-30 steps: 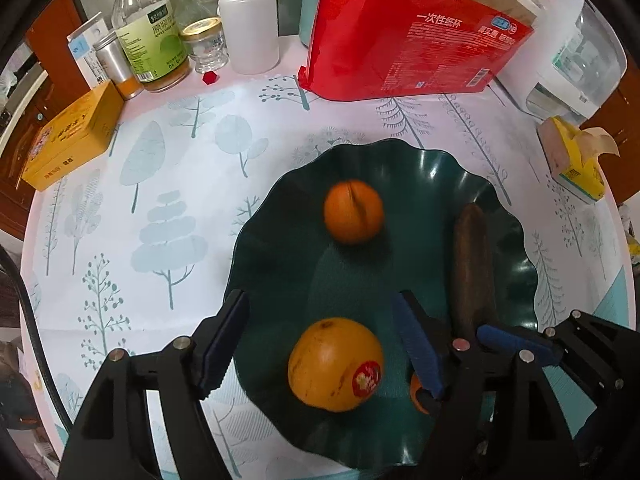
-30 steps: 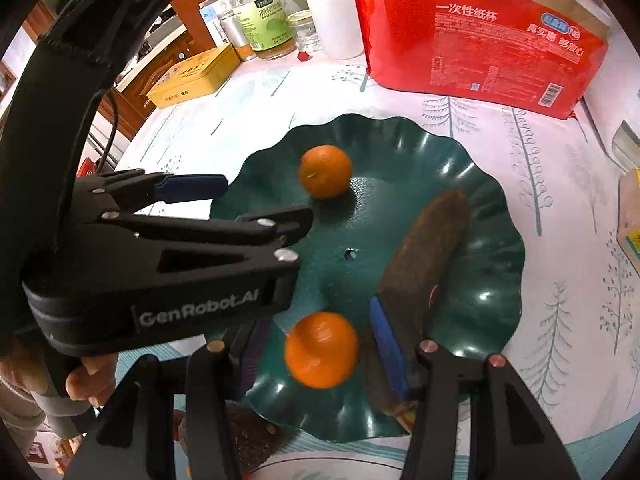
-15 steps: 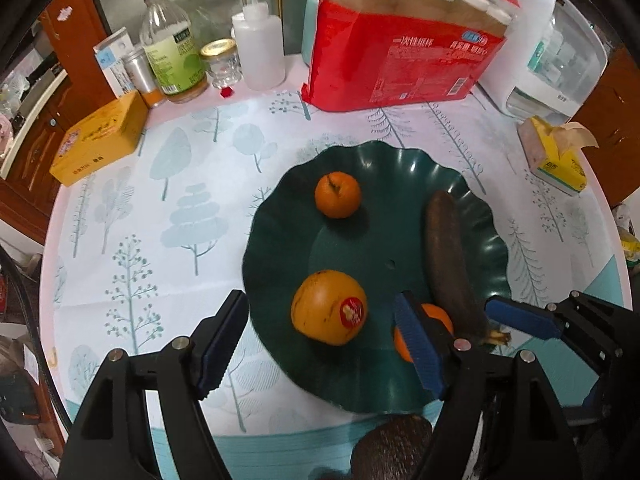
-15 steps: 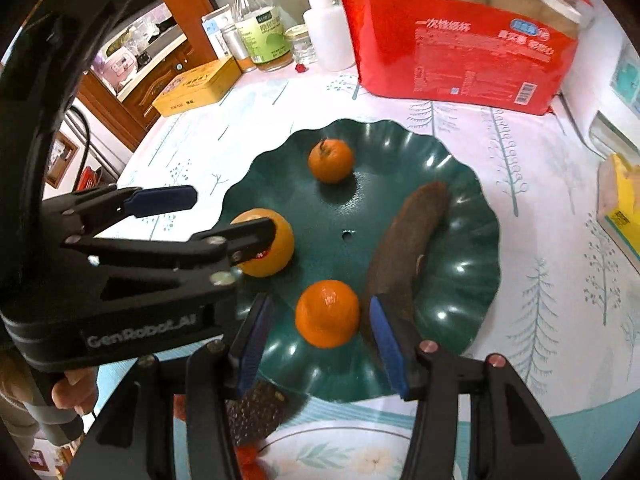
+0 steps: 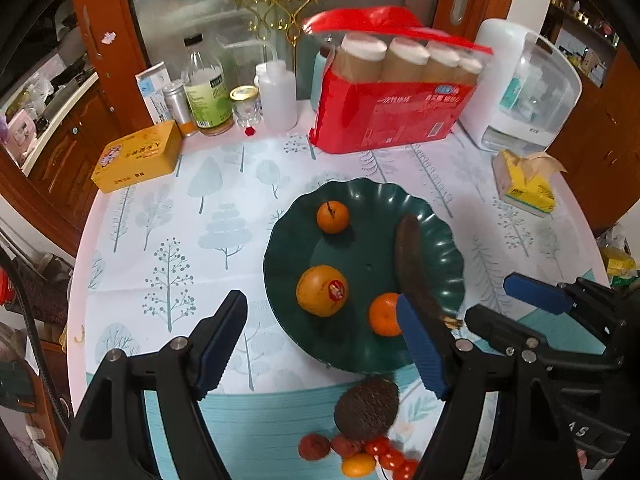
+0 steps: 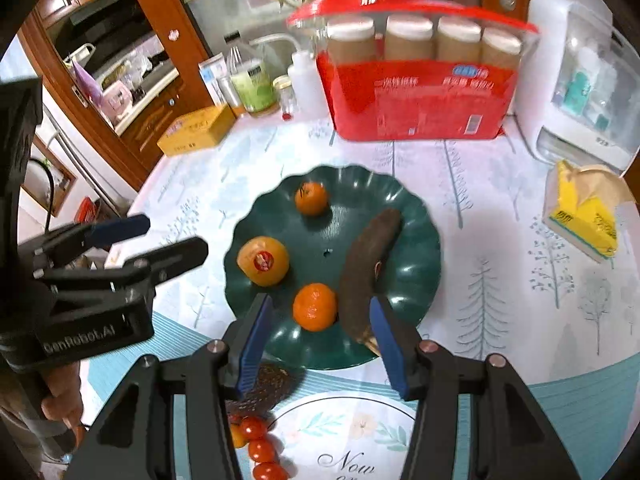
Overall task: Organize fruits
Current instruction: 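Withdraw both tools from the plate toward the remaining fruit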
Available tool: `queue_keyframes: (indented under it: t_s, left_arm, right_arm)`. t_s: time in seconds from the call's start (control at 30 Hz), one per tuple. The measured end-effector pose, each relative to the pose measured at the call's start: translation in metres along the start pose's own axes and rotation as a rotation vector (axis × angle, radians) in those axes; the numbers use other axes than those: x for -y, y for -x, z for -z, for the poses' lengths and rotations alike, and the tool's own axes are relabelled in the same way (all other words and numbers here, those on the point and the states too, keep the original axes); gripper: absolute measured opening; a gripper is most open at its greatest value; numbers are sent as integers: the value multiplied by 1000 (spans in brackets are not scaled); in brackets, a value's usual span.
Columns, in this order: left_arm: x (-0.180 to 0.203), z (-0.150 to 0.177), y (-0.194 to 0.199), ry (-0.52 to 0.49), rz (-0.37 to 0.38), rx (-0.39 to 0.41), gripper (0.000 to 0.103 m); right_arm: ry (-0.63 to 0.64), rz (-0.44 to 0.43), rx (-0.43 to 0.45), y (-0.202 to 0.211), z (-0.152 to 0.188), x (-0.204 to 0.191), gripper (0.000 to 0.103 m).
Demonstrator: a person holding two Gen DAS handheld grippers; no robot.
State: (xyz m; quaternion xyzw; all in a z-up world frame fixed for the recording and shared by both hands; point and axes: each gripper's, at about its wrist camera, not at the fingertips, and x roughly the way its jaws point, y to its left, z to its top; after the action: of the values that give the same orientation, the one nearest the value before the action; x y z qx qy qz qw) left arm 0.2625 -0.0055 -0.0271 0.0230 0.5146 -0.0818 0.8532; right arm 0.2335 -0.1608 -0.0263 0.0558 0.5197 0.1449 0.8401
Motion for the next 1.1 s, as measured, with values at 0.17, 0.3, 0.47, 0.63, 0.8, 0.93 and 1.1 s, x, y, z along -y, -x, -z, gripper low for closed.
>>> queue_keyframes:
  t_s: [0.17, 0.3, 0.47, 0.63, 0.8, 0.93, 1.1]
  left_arm:
    - [7, 12, 27, 0, 1, 34, 76]
    - [11, 22, 46, 10, 11, 52, 76]
    - [14, 40, 68, 7, 10, 71, 77]
    - [11, 58, 91, 19, 16, 98, 79]
    - [8, 81, 108, 11, -4, 133, 81]
    - [7, 101, 110, -9, -22, 141, 81]
    - [6, 133, 97, -41, -39, 124, 82]
  right_arm:
    - [25, -8, 50, 32, 5, -10, 52]
    - [47, -18, 77, 52, 13, -17, 52]
    - [89, -21, 109, 77, 23, -24, 52]
    - [108, -38, 127, 96, 34, -27, 52]
    - [138, -46, 138, 107, 51, -30, 52]
    - [151, -57, 122, 105, 69, -32, 52]
    - [182, -55, 83, 88, 97, -36, 52]
